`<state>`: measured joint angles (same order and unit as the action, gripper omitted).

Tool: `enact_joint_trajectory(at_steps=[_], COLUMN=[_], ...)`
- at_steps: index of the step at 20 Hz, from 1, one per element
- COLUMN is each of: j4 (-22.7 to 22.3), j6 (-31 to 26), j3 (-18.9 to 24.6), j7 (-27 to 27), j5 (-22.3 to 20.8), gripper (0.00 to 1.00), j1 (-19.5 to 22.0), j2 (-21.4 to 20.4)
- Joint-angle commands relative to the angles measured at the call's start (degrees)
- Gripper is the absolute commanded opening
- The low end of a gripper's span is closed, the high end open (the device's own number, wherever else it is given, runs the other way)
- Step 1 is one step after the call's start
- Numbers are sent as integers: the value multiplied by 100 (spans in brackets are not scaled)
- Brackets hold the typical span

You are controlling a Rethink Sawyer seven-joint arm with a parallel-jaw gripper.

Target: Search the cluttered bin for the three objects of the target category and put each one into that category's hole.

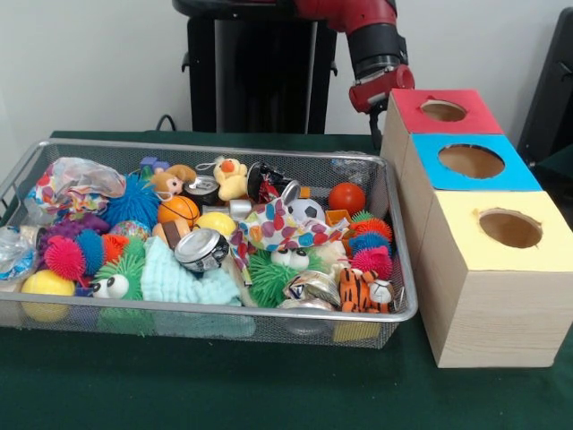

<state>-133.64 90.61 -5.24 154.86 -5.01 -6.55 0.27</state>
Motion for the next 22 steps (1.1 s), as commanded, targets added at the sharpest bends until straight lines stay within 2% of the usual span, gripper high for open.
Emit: enact_joint_trajectory(at_steps=[1, 8, 16, 22], j4=[161, 322, 468, 431], j6=[-1728, -2178, -2393, -2787], j3=[-405, -684, -828, -929], j7=[731, 426, 330, 133], j5=[-222, -518, -750, -810], gripper=[100, 100, 100, 100], j1=[549, 656, 708, 653], j2=[1262, 1184, 1139, 969])
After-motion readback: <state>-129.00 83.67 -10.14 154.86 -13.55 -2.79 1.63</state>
